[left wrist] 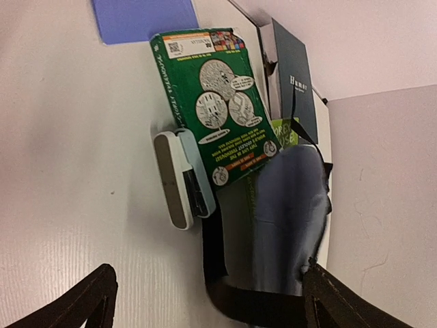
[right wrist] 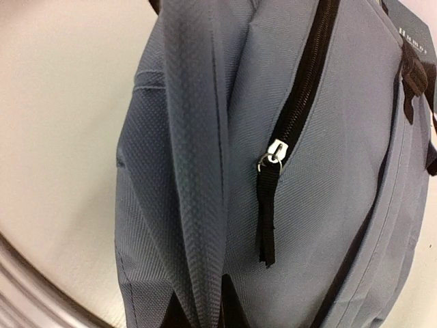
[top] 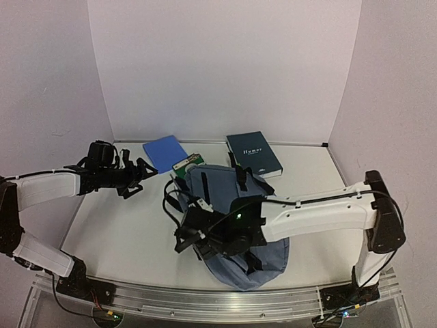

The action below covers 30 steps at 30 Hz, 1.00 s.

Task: Pack the student bag
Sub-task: Pick up the student bag at the center of the board.

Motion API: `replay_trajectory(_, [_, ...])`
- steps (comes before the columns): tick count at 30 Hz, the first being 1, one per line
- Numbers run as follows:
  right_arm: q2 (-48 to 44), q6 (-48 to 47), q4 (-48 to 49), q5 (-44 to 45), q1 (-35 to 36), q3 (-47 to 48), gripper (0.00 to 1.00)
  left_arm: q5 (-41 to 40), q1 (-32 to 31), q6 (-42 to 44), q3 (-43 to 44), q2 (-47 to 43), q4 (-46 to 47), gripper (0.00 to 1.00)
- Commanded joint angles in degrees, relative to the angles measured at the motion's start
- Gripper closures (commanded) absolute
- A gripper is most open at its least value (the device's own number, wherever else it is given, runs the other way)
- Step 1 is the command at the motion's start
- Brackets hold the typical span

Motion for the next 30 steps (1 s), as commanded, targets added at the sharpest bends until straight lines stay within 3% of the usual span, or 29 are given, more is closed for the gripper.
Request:
replay_trajectory(1, [-8.54, -6.63, 3.35, -5.79, -0.10, 9.43, 1.00, 2.49, 3.62, 1.12, -0.33, -2.22, -1.35, 0.05])
replay_trajectory(11, [-14.75, -13.90, 4.62, -19.94, -1.80, 22.98, 1.00, 0.00, 8.10, 3.79, -0.83, -8.19, -5.43, 0.05])
replay_trajectory(14, [-18.44, -13.11, 9.23, -29.49, -7.97, 18.28, 1.00, -1.03, 8.50, 4.20, -0.27, -9.25, -6.82, 0.05])
replay_trajectory(18, [-24.94, -9.27, 18.99, -43.50, -19.55, 4.61, 1.00, -1.48, 8.59, 4.37, 0.14, -9.72, -7.95, 0.05])
replay_trajectory(25, [-30.66, -8.80, 19.69, -42.38, -29.65, -6.08, 1.00, -1.18, 8.63, 6.61, -0.13, -10.61, -8.34, 0.05])
replay_trajectory(30, [-30.65, -9.63, 19.49, -44.46, -30.03, -0.93, 1.00, -0.22, 8.63, 7.71, 0.48, -11.46, -8.67, 0.05])
